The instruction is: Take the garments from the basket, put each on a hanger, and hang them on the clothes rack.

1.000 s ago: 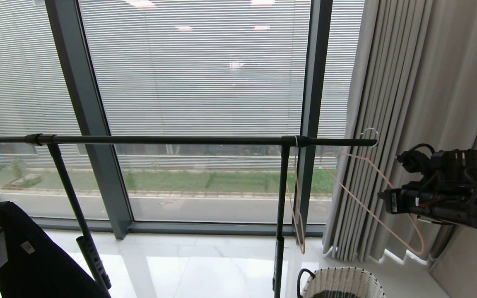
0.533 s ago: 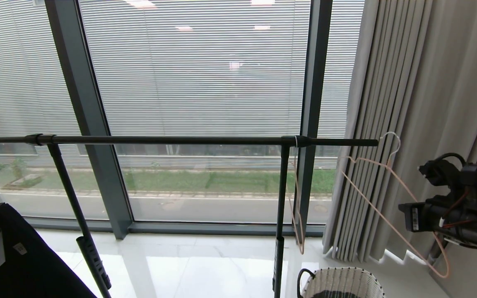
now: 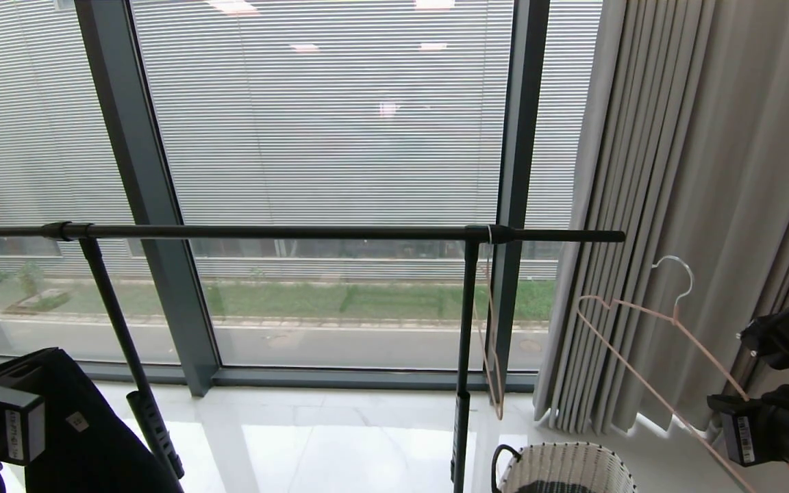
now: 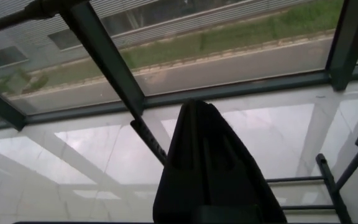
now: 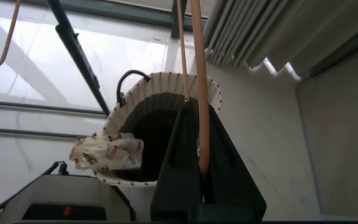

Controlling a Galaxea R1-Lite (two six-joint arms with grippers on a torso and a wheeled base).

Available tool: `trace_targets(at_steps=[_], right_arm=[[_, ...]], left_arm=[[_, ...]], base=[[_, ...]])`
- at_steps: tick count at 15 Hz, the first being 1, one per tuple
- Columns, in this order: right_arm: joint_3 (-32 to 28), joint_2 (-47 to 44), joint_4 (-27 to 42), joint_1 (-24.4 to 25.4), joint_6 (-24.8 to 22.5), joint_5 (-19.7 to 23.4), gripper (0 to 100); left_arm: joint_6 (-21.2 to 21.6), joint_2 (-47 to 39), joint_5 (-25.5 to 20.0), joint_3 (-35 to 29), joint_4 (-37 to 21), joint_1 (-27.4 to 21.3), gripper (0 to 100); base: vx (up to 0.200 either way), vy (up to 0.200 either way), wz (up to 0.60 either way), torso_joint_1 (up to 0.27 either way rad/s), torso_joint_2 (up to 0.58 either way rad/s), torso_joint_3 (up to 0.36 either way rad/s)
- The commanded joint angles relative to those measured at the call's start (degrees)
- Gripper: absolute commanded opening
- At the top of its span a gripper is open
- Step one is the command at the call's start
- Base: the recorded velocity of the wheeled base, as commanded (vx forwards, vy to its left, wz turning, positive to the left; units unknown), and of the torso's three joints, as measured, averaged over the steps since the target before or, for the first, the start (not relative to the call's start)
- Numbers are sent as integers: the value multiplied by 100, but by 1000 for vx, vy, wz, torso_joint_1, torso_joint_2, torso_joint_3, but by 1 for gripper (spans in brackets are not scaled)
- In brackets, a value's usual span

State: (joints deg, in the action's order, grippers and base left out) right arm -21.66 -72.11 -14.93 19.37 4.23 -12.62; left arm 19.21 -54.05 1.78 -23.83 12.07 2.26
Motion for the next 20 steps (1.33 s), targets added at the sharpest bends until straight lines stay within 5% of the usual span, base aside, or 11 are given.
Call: trace_targets(at_steps=[1,3,8,20], right_arm=[[-49,478,193,58,-1,-74,0],[-49,663,447,67,-10,-83,0],[-172,742,614,76,-107,-92,0],[-339,707,975,93,-186,-92,0]], left_arm=[[-14,-343,7,-7,243,-199,0],[-14,-642,7,19,718,-208,0],[-5,-466,7,265,753,-261,0],[-23,-475,15,283,753,-261,0]], base=[[0,0,0,0,0,0],[0,0,0,0,0,0],[0,0,0,0,0,0],[-200,0,0,0,3,3]])
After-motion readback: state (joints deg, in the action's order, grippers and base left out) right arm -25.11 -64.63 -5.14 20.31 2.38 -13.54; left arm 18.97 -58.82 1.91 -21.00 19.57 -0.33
